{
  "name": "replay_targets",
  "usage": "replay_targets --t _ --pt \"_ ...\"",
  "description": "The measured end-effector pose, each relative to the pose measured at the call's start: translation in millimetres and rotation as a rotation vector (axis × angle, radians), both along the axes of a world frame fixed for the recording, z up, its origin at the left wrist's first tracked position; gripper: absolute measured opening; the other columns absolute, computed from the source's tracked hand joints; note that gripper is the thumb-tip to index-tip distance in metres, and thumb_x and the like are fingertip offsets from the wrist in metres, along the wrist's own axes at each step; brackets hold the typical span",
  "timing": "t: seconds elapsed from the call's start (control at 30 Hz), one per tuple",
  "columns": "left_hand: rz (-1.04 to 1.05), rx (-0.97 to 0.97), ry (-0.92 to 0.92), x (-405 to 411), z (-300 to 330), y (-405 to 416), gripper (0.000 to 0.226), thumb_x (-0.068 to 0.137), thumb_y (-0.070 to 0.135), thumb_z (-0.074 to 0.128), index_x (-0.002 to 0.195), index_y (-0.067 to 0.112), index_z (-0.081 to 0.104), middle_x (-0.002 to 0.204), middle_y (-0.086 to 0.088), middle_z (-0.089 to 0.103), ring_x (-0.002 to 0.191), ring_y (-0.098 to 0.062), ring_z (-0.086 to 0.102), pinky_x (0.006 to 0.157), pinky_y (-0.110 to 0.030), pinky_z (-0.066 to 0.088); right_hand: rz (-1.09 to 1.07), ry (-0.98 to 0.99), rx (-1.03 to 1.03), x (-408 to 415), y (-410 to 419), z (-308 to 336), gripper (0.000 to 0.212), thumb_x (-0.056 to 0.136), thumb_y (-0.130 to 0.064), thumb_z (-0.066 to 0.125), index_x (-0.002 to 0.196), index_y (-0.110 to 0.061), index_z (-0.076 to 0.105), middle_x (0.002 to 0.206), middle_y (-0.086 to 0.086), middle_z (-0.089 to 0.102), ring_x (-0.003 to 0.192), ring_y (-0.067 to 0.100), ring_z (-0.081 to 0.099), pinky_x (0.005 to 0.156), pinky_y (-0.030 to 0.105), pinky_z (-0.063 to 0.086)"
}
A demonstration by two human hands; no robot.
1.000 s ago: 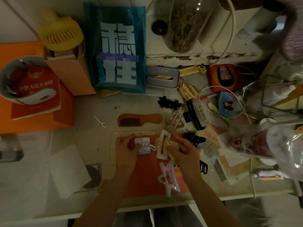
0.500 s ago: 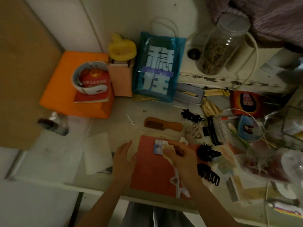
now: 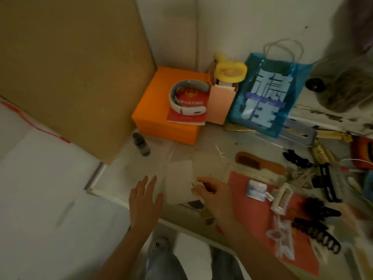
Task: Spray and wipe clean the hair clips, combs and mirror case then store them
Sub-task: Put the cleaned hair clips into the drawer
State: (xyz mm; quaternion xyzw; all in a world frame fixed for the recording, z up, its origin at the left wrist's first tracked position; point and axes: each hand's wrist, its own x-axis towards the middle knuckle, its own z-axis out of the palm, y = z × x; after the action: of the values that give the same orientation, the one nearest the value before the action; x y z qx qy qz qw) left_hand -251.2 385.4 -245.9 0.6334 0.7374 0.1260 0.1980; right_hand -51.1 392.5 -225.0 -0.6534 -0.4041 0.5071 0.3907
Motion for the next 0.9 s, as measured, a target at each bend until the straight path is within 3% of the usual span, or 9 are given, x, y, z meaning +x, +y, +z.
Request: replay_targets --t 0.13,0.23,0.3,0.47,0.53,0.6,0.7,0.9 --pt "-0.088 -0.039 0.069 -67 -11 15 0.054 0.096 0.032 0.053 0.145 0.020 0.037 0.153 -0.011 0.032 0.142 -0.031 0.027 0.117 -0.046 0.014 -0.061 0.013 -0.044 -63 13 -15 0.020 0.083 -0.011 0.073 0.102 -0.012 0.072 0.090 -0.004 0.073 0.079 0.000 0.069 0.074 0.017 0.055" --pt "-0.141 -0.082 0.105 -114 -18 29 0.054 0.097 0.035 0.050 0.146 0.020 0.035 0.154 -0.013 0.030 0.142 -0.034 0.026 0.117 -0.047 0.015 -0.067 -0.089 0.002 -111 24 -25 0.020 0.082 -0.008 0.073 0.101 -0.007 0.073 0.085 -0.009 0.069 0.070 -0.013 0.063 0.066 0.006 0.049" --pt "-0.150 -0.099 0.116 -139 -21 33 0.056 0.095 0.032 0.055 0.146 0.019 0.035 0.154 -0.014 0.030 0.141 -0.035 0.027 0.116 -0.049 0.017 -0.086 -0.110 0.002 -141 33 -31 0.020 0.081 -0.005 0.073 0.101 -0.003 0.073 0.087 -0.002 0.070 0.067 -0.012 0.063 0.066 0.002 0.046" --pt "-0.189 -0.112 0.143 -183 -31 37 0.057 0.093 0.029 0.059 0.144 0.016 0.040 0.151 -0.015 0.035 0.138 -0.038 0.032 0.113 -0.054 0.026 -0.047 -0.149 -0.031 -201 57 -46 0.020 0.084 -0.011 0.072 0.103 -0.007 0.073 0.101 0.008 0.072 0.089 0.017 0.067 0.087 0.022 0.053" --pt "-0.199 -0.116 0.143 -194 -39 38 0.057 0.093 0.028 0.059 0.144 0.016 0.039 0.152 -0.015 0.034 0.139 -0.037 0.031 0.113 -0.052 0.026 -0.018 -0.191 -0.026 -218 65 -53 0.019 0.085 -0.014 0.070 0.104 -0.008 0.073 0.104 0.008 0.071 0.093 0.018 0.066 0.091 0.026 0.051" --pt "-0.200 -0.111 0.148 -202 -44 40 0.057 0.094 0.031 0.056 0.146 0.019 0.036 0.153 -0.013 0.030 0.140 -0.035 0.030 0.114 -0.048 0.025 0.004 -0.220 -0.010 -231 72 -62 0.019 0.086 -0.015 0.070 0.104 -0.008 0.073 0.106 0.007 0.071 0.094 0.014 0.064 0.090 0.020 0.049" --pt "-0.210 -0.124 0.191 -211 -55 42 0.058 0.098 0.041 0.041 0.151 0.028 0.018 0.159 -0.004 0.015 0.145 -0.025 0.018 0.117 -0.039 0.016 0.034 -0.289 0.033 -245 79 -76 0.021 0.086 -0.015 0.070 0.105 -0.009 0.073 0.109 0.006 0.071 0.098 0.016 0.065 0.089 0.016 0.045" --pt "-0.215 -0.115 0.148 -217 -67 44 0.058 0.098 0.039 0.041 0.150 0.028 0.019 0.160 -0.003 0.013 0.146 -0.024 0.017 0.118 -0.039 0.015 0.095 -0.427 0.118 -254 75 -98 0.015 0.085 -0.015 0.070 0.098 -0.009 0.075 0.101 0.006 0.073 0.095 0.020 0.065 0.088 0.028 0.049"
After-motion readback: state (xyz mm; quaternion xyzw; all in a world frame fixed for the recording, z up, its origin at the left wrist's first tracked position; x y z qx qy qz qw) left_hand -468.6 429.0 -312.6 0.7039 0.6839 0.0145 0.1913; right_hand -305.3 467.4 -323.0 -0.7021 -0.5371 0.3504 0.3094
